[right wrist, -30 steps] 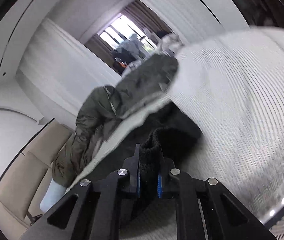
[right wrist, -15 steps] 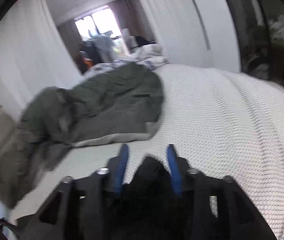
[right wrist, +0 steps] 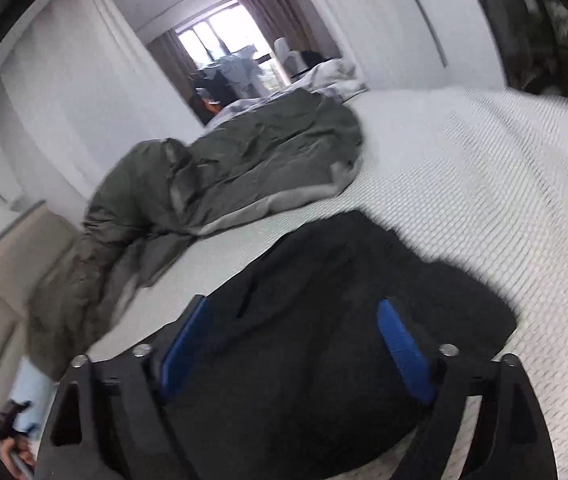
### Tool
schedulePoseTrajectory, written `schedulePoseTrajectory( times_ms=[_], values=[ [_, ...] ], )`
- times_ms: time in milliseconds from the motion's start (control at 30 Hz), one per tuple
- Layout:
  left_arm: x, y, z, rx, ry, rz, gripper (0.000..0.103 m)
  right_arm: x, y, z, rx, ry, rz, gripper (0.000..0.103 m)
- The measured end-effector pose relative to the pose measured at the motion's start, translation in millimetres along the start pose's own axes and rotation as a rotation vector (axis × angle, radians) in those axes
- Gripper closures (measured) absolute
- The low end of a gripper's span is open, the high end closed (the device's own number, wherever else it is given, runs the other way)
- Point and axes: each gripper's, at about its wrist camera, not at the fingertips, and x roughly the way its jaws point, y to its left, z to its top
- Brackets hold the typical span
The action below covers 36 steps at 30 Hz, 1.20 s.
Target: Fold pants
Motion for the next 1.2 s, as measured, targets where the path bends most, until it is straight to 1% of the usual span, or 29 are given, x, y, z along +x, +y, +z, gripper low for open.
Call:
schedulePoseTrajectory(
  times_ms=[33, 67, 100, 133, 200, 267, 433, 467, 500, 533, 567, 600, 633, 667, 700, 767, 800, 833, 867, 900, 933, 967, 1000, 1067, 1133, 1167, 1200],
  values=[
    [3, -4, -16, -0.008, 0.027, -0.041, 0.025, 4, 3, -4, -0.012, 0.029, 0.025, 0.015],
    [6, -7, -28, -0.007, 0.047, -0.066, 0.027, 9, 7, -11, -0.031, 0.072, 0.052, 0.015],
    [14, -14, -45, -0.002, 0.082, -0.092, 0.034, 11, 9, -14, -0.040, 0.096, 0.072, 0.015],
    [20, -17, -54, -0.004, 0.103, -0.106, 0.044, 12, 12, -18, -0.046, 0.113, 0.089, 0.015],
    [34, -27, -75, -0.023, 0.147, -0.143, 0.046, 13, 19, -21, -0.055, 0.117, 0.110, 0.015],
    [44, -34, -83, -0.017, 0.148, -0.144, 0.049, 12, 23, -21, -0.067, 0.110, 0.123, 0.015],
    [75, -48, -91, -0.004, 0.182, -0.087, 0.050, 16, 28, -22, -0.060, 0.109, 0.140, 0.015],
    [85, -50, -89, -0.010, 0.195, -0.073, 0.053, 16, 27, -22, -0.057, 0.113, 0.140, 0.015],
    [91, -51, -89, -0.024, 0.186, -0.054, 0.067, 16, 24, -21, -0.054, 0.119, 0.137, 0.015],
    [91, -50, -88, -0.027, 0.171, -0.037, 0.089, 18, 23, -21, -0.053, 0.125, 0.135, 0.015],
    [93, -49, -88, -0.033, 0.159, -0.027, 0.099, 20, 21, -21, -0.053, 0.134, 0.135, 0.015],
    [93, -45, -88, -0.047, 0.152, -0.034, 0.101, 21, 19, -21, -0.053, 0.137, 0.130, 0.015],
    [89, -40, -86, -0.074, 0.135, -0.066, 0.102, 22, 18, -21, -0.054, 0.140, 0.123, 0.015],
    [82, -37, -85, -0.079, 0.116, -0.086, 0.103, 22, 16, -21, -0.053, 0.141, 0.116, 0.015],
    [65, -38, -84, -0.061, 0.073, -0.109, 0.103, 22, 15, -20, -0.051, 0.138, 0.111, 0.015],
    [40, -42, -83, -0.004, 0.018, -0.128, 0.103, 18, 12, -19, -0.043, 0.127, 0.103, 0.015],
    [33, -43, -84, 0.033, 0.004, -0.120, 0.103, 16, 12, -18, -0.040, 0.122, 0.103, 0.015],
    [35, -42, -85, 0.047, 0.013, -0.102, 0.103, 15, 12, -18, -0.037, 0.119, 0.103, 0.015],
    [40, -40, -87, 0.055, 0.043, -0.076, 0.103, 13, 11, -18, -0.039, 0.117, 0.102, 0.015],
    [51, -38, -89, 0.056, 0.081, -0.046, 0.103, 13, 12, -18, -0.042, 0.117, 0.101, 0.015],
    [64, -30, -92, 0.026, 0.129, -0.012, 0.100, 13, 12, -18, -0.044, 0.118, 0.098, 0.015],
    [70, -24, -94, -0.010, 0.158, -0.011, 0.100, 13, 12, -19, -0.044, 0.122, 0.095, 0.015],
    [67, -20, -94, -0.039, 0.159, -0.028, 0.098, 14, 11, -19, -0.041, 0.128, 0.092, 0.015],
    [54, -22, -92, -0.024, 0.131, -0.022, 0.083, 15, 10, -20, -0.030, 0.136, 0.089, 0.015],
    [39, -19, -96, -0.029, 0.076, -0.033, 0.036, 14, 9, -20, -0.024, 0.138, 0.087, 0.015],
    [38, -16, -96, -0.045, 0.061, -0.038, 0.032, 12, 9, -20, -0.024, 0.136, 0.087, 0.015],
    [40, -10, -94, -0.069, 0.073, -0.040, 0.032, 12, 9, -20, -0.028, 0.136, 0.085, 0.015]
  ],
)
